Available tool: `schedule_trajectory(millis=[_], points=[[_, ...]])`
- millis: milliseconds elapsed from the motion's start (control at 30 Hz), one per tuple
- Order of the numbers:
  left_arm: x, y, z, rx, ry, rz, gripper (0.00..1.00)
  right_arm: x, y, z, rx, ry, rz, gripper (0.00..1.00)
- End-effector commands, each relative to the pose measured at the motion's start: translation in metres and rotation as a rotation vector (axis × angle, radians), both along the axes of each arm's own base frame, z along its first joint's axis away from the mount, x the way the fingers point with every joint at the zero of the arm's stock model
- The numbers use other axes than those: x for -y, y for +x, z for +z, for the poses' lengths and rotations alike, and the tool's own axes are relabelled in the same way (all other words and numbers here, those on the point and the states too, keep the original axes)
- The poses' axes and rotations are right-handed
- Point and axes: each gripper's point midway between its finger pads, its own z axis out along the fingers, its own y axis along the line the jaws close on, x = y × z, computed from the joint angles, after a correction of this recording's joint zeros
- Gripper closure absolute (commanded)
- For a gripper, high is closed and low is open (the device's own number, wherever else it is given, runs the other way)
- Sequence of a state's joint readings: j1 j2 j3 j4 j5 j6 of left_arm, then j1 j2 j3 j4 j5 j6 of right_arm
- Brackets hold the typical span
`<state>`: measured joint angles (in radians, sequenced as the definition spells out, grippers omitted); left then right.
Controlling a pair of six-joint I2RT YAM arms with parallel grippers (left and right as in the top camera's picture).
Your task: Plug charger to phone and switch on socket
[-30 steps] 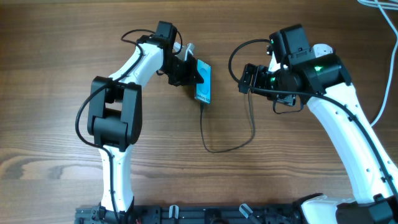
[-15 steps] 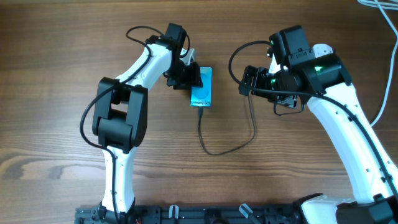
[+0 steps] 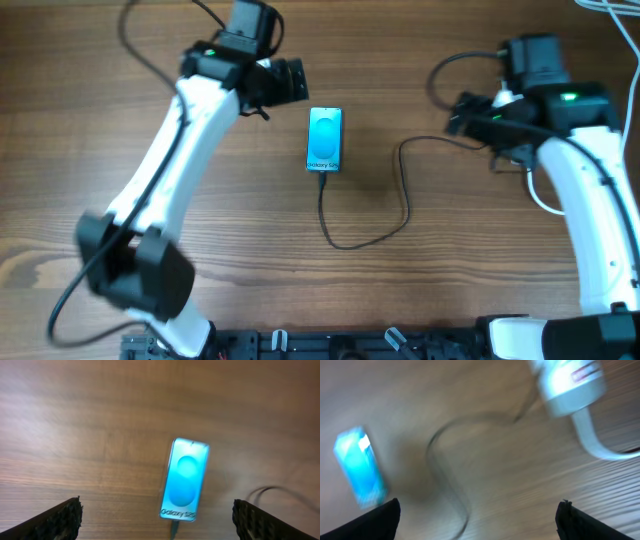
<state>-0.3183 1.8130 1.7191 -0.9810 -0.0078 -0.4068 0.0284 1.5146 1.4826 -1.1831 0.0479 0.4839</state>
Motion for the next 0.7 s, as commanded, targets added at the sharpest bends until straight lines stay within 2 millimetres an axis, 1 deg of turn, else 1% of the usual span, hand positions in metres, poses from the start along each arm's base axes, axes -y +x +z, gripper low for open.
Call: schedule_trajectory(millis=[0, 33, 67, 100, 133, 200, 233, 300, 333, 400, 433, 467, 567, 667], points=[[-0.013, 0.002, 0.008, 0.027, 0.030, 0.058, 0.00, 0.088, 0.003, 0.008, 0.052, -0.135, -0.254, 0.00], [-0.013, 0.002, 0.007, 0.024, 0.031, 0.058, 0.00, 0.111, 0.001, 0.003, 0.052, -0.121, -0.346, 0.00], [-0.013, 0.002, 0.006, 0.024, 0.031, 0.058, 0.00, 0.127, 0.000, -0.002, 0.046, -0.114, -0.410, 0.00], [-0.013, 0.002, 0.006, 0.024, 0.031, 0.058, 0.00, 0.146, 0.005, -0.010, 0.046, -0.119, -0.449, 0.00], [-0.013, 0.002, 0.006, 0.023, 0.031, 0.058, 0.00, 0.158, 0.009, -0.017, 0.044, -0.128, -0.455, 0.00], [-0.013, 0.002, 0.006, 0.024, 0.031, 0.058, 0.00, 0.186, 0.025, -0.039, 0.041, -0.150, -0.458, 0.00], [-0.013, 0.002, 0.006, 0.024, 0.031, 0.058, 0.00, 0.190, 0.031, -0.046, 0.043, -0.151, -0.461, 0.00], [-0.013, 0.002, 0.006, 0.024, 0.031, 0.058, 0.00, 0.198, 0.050, -0.065, 0.047, -0.180, -0.392, 0.00], [-0.013, 0.002, 0.006, 0.024, 0.031, 0.058, 0.00, 0.202, 0.059, -0.078, 0.037, -0.197, -0.352, 0.00], [-0.013, 0.002, 0.006, 0.024, 0.031, 0.058, 0.00, 0.209, 0.068, -0.103, 0.011, -0.206, -0.325, 0.00], [-0.013, 0.002, 0.006, 0.024, 0.031, 0.058, 0.00, 0.213, 0.072, -0.123, -0.008, -0.202, -0.329, 0.00], [-0.013, 0.002, 0.006, 0.023, 0.031, 0.058, 0.00, 0.214, 0.073, -0.131, -0.019, -0.199, -0.328, 0.00], [-0.013, 0.002, 0.006, 0.024, 0.031, 0.058, 0.00, 0.212, 0.076, -0.166, -0.068, -0.175, -0.311, 0.00], [-0.013, 0.002, 0.006, 0.024, 0.031, 0.058, 0.00, 0.212, 0.076, -0.183, -0.094, -0.171, -0.287, 0.00]])
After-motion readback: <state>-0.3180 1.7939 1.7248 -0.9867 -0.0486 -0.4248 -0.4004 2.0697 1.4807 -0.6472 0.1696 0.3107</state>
